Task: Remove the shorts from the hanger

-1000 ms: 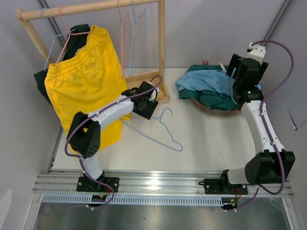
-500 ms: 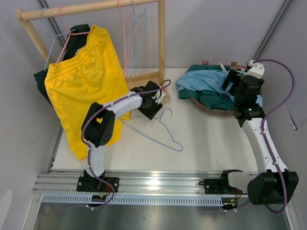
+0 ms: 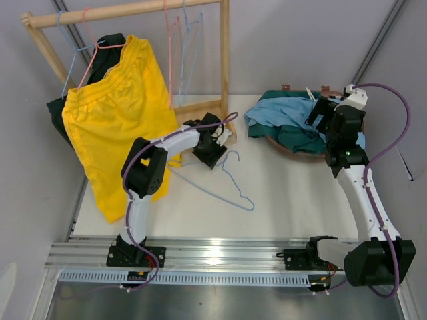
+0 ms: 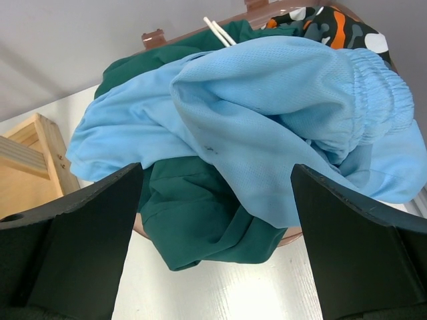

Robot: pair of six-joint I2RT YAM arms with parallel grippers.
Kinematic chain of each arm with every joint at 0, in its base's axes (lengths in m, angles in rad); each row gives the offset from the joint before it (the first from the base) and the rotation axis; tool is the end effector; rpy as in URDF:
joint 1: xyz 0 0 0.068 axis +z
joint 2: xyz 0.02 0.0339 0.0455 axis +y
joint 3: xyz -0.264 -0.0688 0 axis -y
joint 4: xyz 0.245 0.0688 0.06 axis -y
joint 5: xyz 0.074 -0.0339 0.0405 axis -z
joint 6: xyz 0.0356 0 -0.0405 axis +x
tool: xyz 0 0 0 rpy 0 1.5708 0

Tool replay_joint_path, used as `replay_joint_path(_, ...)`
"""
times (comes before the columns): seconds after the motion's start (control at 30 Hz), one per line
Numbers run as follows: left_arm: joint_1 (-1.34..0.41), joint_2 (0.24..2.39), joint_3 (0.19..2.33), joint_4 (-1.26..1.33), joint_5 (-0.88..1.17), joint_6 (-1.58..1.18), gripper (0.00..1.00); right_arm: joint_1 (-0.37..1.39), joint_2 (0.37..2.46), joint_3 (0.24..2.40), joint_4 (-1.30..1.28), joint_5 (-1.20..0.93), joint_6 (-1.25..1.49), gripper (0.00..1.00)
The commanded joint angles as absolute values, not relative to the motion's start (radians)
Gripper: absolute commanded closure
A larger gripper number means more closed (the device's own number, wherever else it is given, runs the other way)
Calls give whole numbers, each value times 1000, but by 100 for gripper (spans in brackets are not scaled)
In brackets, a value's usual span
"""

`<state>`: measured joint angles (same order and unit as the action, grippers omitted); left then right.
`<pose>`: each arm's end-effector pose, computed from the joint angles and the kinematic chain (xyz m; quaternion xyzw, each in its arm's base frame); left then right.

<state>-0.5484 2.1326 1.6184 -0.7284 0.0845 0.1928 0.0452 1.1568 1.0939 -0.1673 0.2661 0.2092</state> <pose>0.3728 -0.2313 0.1650 0.3634 0.9163 -0.0699 0.1533 0.2677 0.0027 0.3750 0.1458 0.7674 -0.0250 0.6239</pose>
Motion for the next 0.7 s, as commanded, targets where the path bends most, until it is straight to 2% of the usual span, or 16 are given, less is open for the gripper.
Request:
replay_joint_path(0.0, -523, 2148, 1672, -739, 166, 219, 38, 40, 1121, 1088, -153, 252, 225, 1)
replay_joint_path(0.1, -522, 2178, 1690, -768, 161, 225, 39, 40, 1115, 1083, -152, 253, 225, 1)
replay_joint_path(0.2, -522, 2203, 1698, -782, 163, 227, 48, 41, 1112, 1072, -146, 253, 230, 1)
replay_joint_path(0.23, -522, 2207, 1698, -785, 170, 226, 64, 40, 1114, 1071, -149, 255, 232, 1)
replay_joint_path(0.33, -523, 2215, 1707, -808, 186, 221, 87, 41, 1106, 1062, -150, 268, 229, 1)
replay_joint_path(0.4, -528, 2207, 1703, -808, 180, 219, 97, 40, 1100, 1058, -152, 276, 229, 1)
replay_joint_path(0.43, -531, 2206, 1695, -816, 170, 219, 100, 41, 1097, 1058, -150, 278, 230, 1)
replay_joint_path(0.67, -596, 2086, 1641, -761, 225, 146, 100, 40, 1063, 1042, -163, 271, 245, 1)
